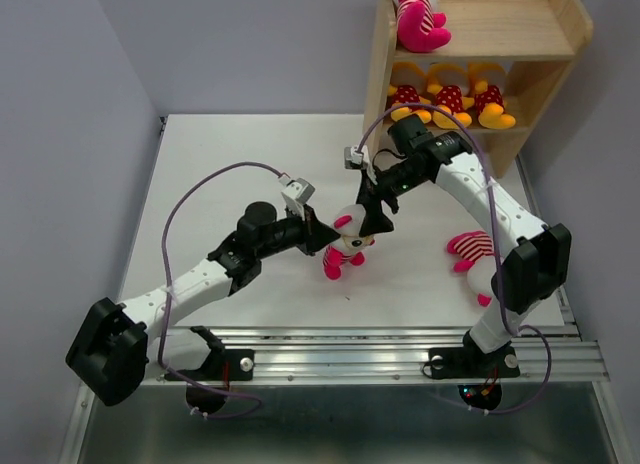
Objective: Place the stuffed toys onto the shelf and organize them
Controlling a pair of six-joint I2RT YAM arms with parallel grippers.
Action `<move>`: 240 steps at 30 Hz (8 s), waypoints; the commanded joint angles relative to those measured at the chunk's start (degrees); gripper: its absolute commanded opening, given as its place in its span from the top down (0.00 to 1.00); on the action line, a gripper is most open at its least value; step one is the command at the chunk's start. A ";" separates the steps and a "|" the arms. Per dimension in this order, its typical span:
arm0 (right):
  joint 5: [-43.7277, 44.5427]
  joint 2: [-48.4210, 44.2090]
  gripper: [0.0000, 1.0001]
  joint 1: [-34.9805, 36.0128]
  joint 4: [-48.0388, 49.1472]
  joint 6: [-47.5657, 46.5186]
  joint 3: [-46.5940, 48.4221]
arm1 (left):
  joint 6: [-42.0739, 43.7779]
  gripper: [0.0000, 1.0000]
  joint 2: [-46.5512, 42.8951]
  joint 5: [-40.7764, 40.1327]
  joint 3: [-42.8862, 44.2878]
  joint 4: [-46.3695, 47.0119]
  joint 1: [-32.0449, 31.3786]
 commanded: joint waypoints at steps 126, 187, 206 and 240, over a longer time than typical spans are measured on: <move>16.47 -1.21 0.99 -22.84 53.92 11.53 42.49 | -18.62 0.10 -23.40 -7.98 2.75 -15.92 25.35; -5.94 -4.97 0.00 -38.85 73.09 29.02 26.68 | -17.84 0.10 -23.57 -2.00 -1.38 -11.26 25.35; 10.25 -17.64 0.00 -38.85 -0.49 -7.89 -6.71 | -16.24 0.01 -29.90 -3.58 -7.61 -6.53 25.35; -10.07 -18.05 0.99 -21.92 11.53 -0.88 -24.03 | -21.87 0.02 7.27 0.99 4.42 6.58 -0.30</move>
